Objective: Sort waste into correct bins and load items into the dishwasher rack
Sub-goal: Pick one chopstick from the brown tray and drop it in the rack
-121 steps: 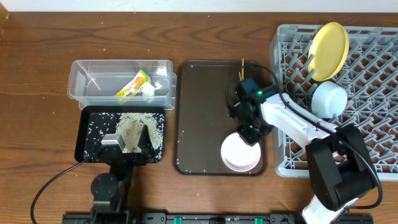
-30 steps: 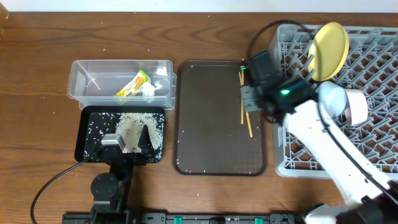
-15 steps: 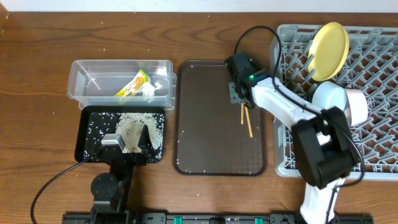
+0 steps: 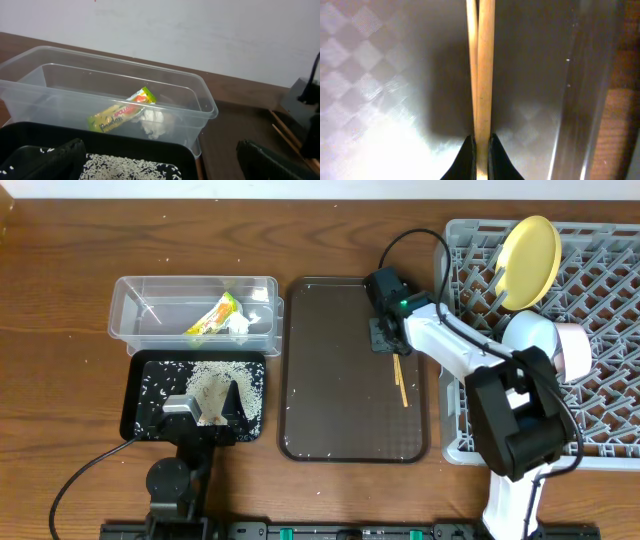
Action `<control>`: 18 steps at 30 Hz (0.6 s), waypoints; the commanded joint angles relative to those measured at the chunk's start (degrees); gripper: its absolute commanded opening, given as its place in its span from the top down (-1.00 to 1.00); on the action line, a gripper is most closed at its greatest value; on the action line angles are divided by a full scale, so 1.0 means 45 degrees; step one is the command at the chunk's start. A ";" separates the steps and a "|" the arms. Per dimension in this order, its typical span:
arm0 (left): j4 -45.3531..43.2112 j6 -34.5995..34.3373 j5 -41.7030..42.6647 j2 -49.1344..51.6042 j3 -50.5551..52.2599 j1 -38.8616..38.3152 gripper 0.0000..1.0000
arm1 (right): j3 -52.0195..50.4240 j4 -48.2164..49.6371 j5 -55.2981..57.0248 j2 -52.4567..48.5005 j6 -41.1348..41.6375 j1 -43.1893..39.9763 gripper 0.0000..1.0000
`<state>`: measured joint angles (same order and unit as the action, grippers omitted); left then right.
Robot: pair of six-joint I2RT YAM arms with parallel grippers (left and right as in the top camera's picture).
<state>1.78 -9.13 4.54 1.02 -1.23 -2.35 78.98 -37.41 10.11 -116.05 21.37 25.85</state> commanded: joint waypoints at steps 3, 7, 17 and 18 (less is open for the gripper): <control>0.0403 0.0107 0.0141 0.0005 0.0223 0.0044 -0.97 | -0.0015 0.0029 -0.0019 0.1763 -0.0194 0.0010 0.97; 0.0403 0.0107 0.0136 0.0005 0.0223 0.0044 -0.97 | -0.0015 0.0024 -0.0024 0.2147 -0.0495 0.0010 0.97; 0.0403 0.0107 0.0136 0.0005 0.0223 0.0044 -0.97 | -0.0015 -0.0452 0.0933 0.3065 -0.0306 -0.1462 0.98; 0.0403 0.0107 0.0141 0.0005 0.0223 0.0044 -0.97 | -0.0015 -0.0379 0.0583 0.3308 -0.0797 -0.1860 0.98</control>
<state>1.78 -9.13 4.54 1.02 -1.23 -2.35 78.94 -39.55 12.38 -105.73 19.88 22.52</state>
